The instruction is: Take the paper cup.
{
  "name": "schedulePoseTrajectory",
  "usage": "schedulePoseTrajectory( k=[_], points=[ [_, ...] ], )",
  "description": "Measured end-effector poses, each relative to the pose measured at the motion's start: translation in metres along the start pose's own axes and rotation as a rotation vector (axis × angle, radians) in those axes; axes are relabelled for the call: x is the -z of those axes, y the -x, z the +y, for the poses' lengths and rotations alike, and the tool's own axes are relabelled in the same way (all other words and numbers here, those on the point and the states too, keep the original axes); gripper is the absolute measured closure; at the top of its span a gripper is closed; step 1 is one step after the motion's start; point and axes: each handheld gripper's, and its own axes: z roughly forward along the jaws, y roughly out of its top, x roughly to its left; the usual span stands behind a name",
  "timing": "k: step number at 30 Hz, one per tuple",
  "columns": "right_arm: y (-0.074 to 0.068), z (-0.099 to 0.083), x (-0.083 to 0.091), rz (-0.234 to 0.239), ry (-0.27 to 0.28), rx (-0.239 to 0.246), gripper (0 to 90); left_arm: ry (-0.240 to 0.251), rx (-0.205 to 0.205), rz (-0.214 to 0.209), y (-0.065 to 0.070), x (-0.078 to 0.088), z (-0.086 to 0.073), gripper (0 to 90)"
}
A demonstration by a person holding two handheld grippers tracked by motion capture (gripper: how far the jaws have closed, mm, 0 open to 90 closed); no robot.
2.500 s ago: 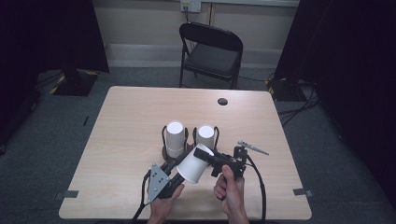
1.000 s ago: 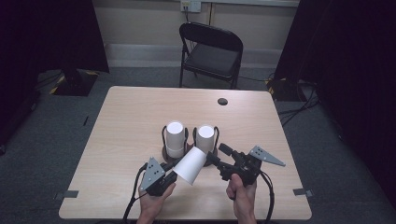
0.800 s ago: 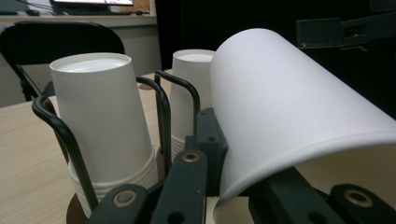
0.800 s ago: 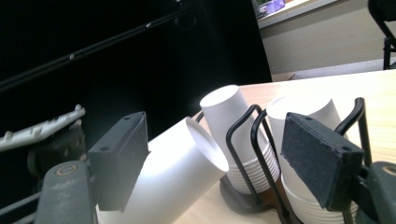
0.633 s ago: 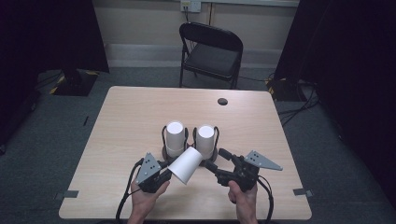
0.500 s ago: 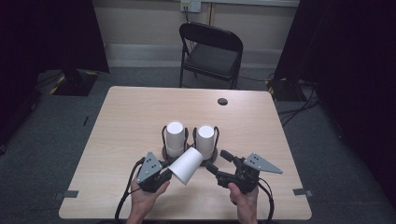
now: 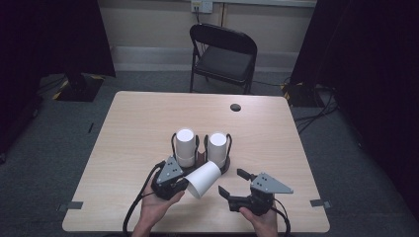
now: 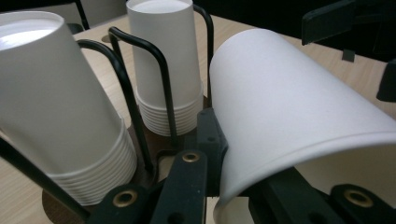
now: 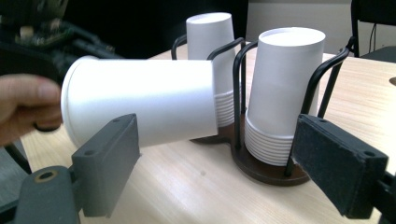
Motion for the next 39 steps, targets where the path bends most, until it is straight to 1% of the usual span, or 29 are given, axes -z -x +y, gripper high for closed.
schedulePoseTrajectory(
  k=[2,4,5,8,10,11,12,14,15,16,17,18,19,21,23,24,25,26,27,28,29,30,31,34,35,36,37,38,39],
  points=[
    [-0.003,-0.001,0.001,0.014,0.0,0.026,14.4,-0.039,-0.021,-0.023,0.002,-0.003,0.004,86.7],
    [-0.005,-0.002,0.001,0.017,-0.005,0.061,15.1,-0.075,-0.036,-0.028,0.003,-0.006,0.007,86.5],
    [-0.007,-0.003,0.0,0.015,-0.005,0.082,16.4,-0.092,-0.034,-0.039,0.003,-0.008,0.008,86.5],
    [-0.012,-0.006,-0.002,0.035,-0.028,0.134,17.9,-0.152,-0.039,-0.045,0.002,-0.012,0.01,86.5],
    [-0.017,-0.01,-0.004,0.044,-0.048,0.159,18.8,-0.179,-0.021,-0.035,0.002,-0.013,0.009,86.5],
    [-0.021,-0.012,-0.005,0.044,-0.061,0.179,18.8,-0.199,-0.016,-0.039,0.001,-0.014,0.009,86.5],
    [-0.024,-0.014,-0.007,0.035,-0.07,0.201,18.7,-0.214,-0.016,-0.044,0.0,-0.015,0.008,86.5],
    [-0.03,-0.018,-0.009,-0.003,-0.081,0.253,17.9,-0.233,0.002,-0.053,0.0,-0.017,0.008,86.5],
    [-0.034,-0.02,-0.011,-0.015,-0.087,0.269,17.7,-0.25,-0.006,-0.052,0.0,-0.017,0.008,86.5],
    [-0.036,-0.021,-0.012,-0.023,-0.087,0.293,17.5,-0.259,0.005,-0.061,-0.001,-0.018,0.008,86.5],
    [-0.039,-0.023,-0.013,-0.03,-0.093,0.315,17.4,-0.275,0.001,-0.06,-0.001,-0.018,0.009,86.4],
    [-0.043,-0.024,-0.014,-0.041,-0.098,0.341,16.9,-0.285,0.01,-0.055,-0.002,-0.018,0.01,86.4],
    [-0.046,-0.025,-0.015,-0.058,-0.098,0.367,16.4,-0.302,0.015,-0.061,-0.003,-0.018,0.011,86.4],
    [-0.05,-0.028,-0.017,-0.085,-0.09,0.415,15.0,-0.319,0.029,-0.063,-0.002,-0.019,0.011,86.5],
    [-0.053,-0.031,-0.019,-0.103,-0.08,0.449,15.3,-0.344,0.022,-0.067,0.001,-0.02,0.01,86.5],
    [-0.054,-0.032,-0.019,-0.103,-0.08,0.461,15.7,-0.358,0.01,-0.072,0.002,-0.02,0.01,86.5],
    [-0.056,-0.033,-0.02,-0.099,-0.072,0.467,15.8,-0.362,0.015,-0.064,0.003,-0.02,0.01,86.6],
    [-0.058,-0.036,-0.021,-0.095,-0.069,0.482,16.0,-0.365,0.017,-0.066,0.002,-0.02,0.011,86.6],
    [-0.06,-0.037,-0.022,-0.1,-0.066,0.496,16.3,-0.357,0.031,-0.067,0.003,-0.02,0.011,86.6],
    [-0.061,-0.038,-0.023,-0.108,-0.059,0.513,16.5,-0.368,0.024,-0.068,0.002,-0.019,0.013,86.6],
    [-0.063,-0.039,-0.024,-0.116,-0.054,0.528,16.9,-0.367,0.028,-0.069,0.002,-0.02,0.015,86.6],
    [-0.064,-0.04,-0.025,-0.122,-0.051,0.541,16.3,-0.379,0.026,-0.07,0.002,-0.02,0.016,86.6],
    [-0.065,-0.04,-0.026,-0.13,-0.051,0.554,15.8,-0.388,0.019,-0.065,0.003,-0.02,0.018,86.6],
    [-0.066,-0.041,-0.029,-0.147,-0.052,0.588,15.5,-0.39,0.026,-0.081,0.003,-0.02,0.023,86.6],
    [-0.067,-0.041,-0.03,-0.155,-0.049,0.607,15.5,-0.4,0.032,-0.08,0.003,-0.02,0.025,86.6],
    [-0.068,-0.041,-0.03,-0.153,-0.045,0.616,15.5,-0.405,0.03,-0.088,0.004,-0.021,0.025,86.6],
    [-0.069,-0.042,-0.031,-0.166,-0.049,0.627,15.0,-0.42,0.027,-0.091,0.004,-0.022,0.026,86.6],
    [-0.07,-0.042,-0.032,-0.178,-0.052,0.654,15.0,-0.428,0.03,-0.099,0.004,-0.024,0.027,86.6],
    [-0.071,-0.043,-0.033,-0.179,-0.051,0.672,14.2,-0.436,0.029,-0.104,0.005,-0.026,0.028,86.6]
  ],
)
